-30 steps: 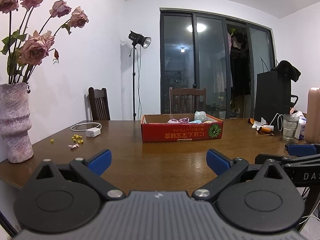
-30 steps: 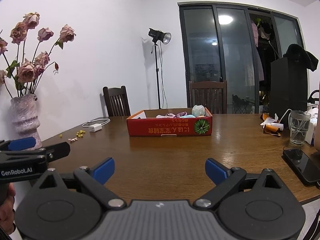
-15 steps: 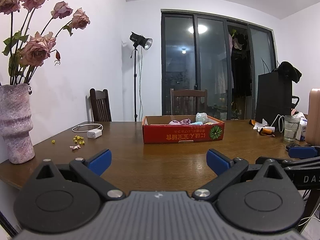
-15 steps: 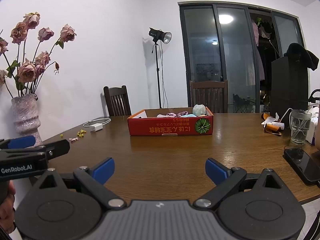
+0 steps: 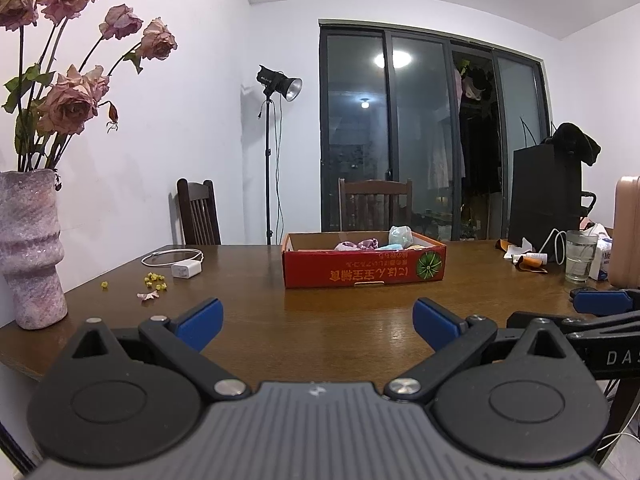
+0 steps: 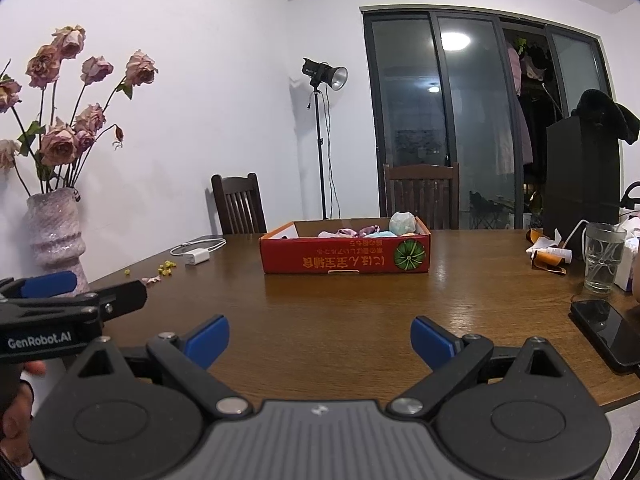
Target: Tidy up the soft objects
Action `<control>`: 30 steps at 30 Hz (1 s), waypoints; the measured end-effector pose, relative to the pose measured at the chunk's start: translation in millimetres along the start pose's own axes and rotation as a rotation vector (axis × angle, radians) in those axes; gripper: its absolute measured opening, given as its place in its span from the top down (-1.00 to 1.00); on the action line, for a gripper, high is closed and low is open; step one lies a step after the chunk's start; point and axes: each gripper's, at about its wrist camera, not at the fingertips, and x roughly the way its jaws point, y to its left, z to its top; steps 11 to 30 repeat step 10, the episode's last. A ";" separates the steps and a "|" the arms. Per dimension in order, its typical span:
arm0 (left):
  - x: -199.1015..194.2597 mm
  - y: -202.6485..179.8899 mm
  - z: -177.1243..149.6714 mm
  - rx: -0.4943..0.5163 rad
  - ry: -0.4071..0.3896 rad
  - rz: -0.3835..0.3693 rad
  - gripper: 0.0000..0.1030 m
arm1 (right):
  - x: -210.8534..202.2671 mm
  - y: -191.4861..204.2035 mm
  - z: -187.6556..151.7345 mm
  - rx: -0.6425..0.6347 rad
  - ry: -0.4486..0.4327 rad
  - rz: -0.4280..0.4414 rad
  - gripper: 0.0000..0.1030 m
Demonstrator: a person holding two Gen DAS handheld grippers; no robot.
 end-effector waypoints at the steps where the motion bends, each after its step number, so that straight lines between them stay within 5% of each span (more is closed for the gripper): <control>1: -0.2 -0.2 -0.2 -0.002 -0.003 0.002 -1.00 | 0.0 0.1 0.0 0.000 0.000 0.000 -0.90; 30: -1.1 -1.6 -1.6 -0.001 -0.010 0.004 -1.00 | 0.0 0.4 -0.2 -0.002 0.001 0.001 -0.90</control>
